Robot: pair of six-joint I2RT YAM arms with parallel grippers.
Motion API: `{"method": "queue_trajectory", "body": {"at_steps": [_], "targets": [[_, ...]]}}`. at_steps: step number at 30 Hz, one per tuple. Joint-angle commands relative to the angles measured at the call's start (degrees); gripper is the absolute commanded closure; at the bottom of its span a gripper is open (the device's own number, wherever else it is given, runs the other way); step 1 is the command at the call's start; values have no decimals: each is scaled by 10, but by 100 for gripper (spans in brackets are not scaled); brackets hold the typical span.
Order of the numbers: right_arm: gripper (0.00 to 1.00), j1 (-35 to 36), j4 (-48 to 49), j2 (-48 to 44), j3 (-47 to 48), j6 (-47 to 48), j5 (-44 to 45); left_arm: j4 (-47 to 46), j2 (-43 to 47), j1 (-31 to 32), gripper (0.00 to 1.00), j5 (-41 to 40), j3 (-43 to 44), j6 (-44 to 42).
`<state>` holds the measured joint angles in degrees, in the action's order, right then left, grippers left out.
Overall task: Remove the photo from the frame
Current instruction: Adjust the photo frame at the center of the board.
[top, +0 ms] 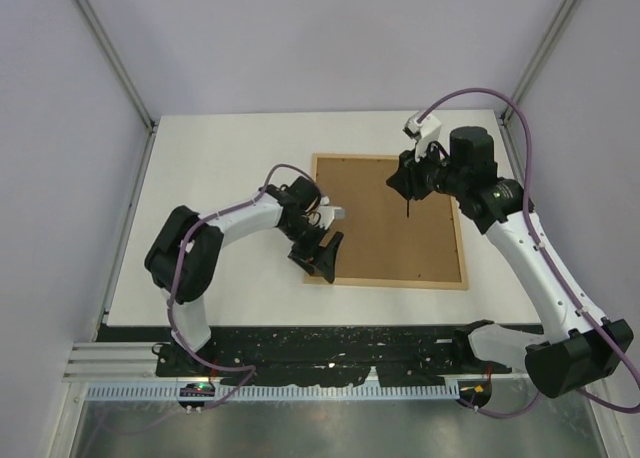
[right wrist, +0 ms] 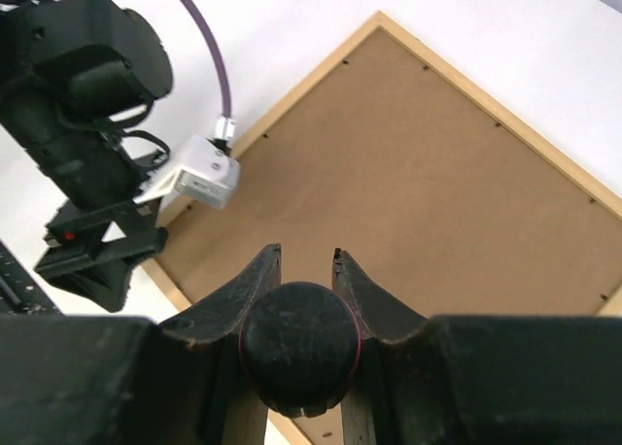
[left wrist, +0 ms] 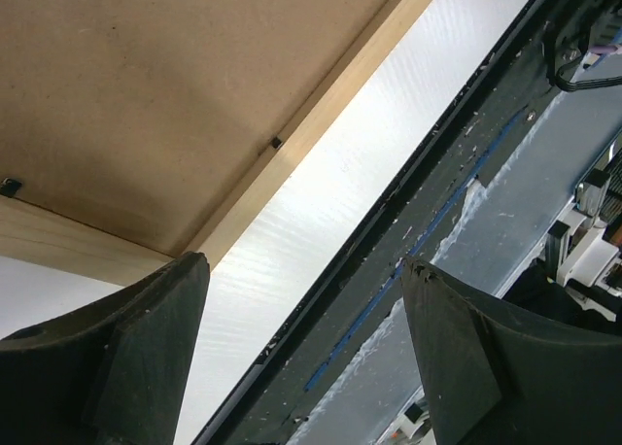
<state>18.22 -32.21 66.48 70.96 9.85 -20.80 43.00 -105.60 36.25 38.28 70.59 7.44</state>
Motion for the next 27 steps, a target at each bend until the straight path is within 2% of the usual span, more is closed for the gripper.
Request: {"method": "queue_trajectory", "body": {"at_steps": [1, 5, 8, 10, 12, 15, 19, 24, 27], "targets": [[92, -12, 56, 18, 25, -56, -101, -21, 47, -14, 15, 21, 21, -8], [92, -41, 103, 28, 9, -123, -189, -55, 118, -67, 12, 47, 16, -16], [92, -71, 159, 37, -3, -213, -275, -42, 149, -85, 7, 67, 45, -61], [92, -83, 219, 41, -25, -286, -327, -28, 159, -85, 0, 105, 64, -102], [92, -89, 289, 44, -56, -372, -361, -38, 160, -85, 0, 159, 76, -110], [92, -99, 385, 56, -99, -494, -398, -95, 155, -79, 0, 213, 93, -78], [92, -102, 524, 59, -139, -597, -415, -166, 122, -58, 0, 238, 124, -5], [92, -103, 598, 61, -164, -661, -417, -275, 81, -28, 0, 271, 144, 99], [92, -103, 644, 65, -180, -696, -420, -324, 62, -11, 4, 276, 155, 145]]}}
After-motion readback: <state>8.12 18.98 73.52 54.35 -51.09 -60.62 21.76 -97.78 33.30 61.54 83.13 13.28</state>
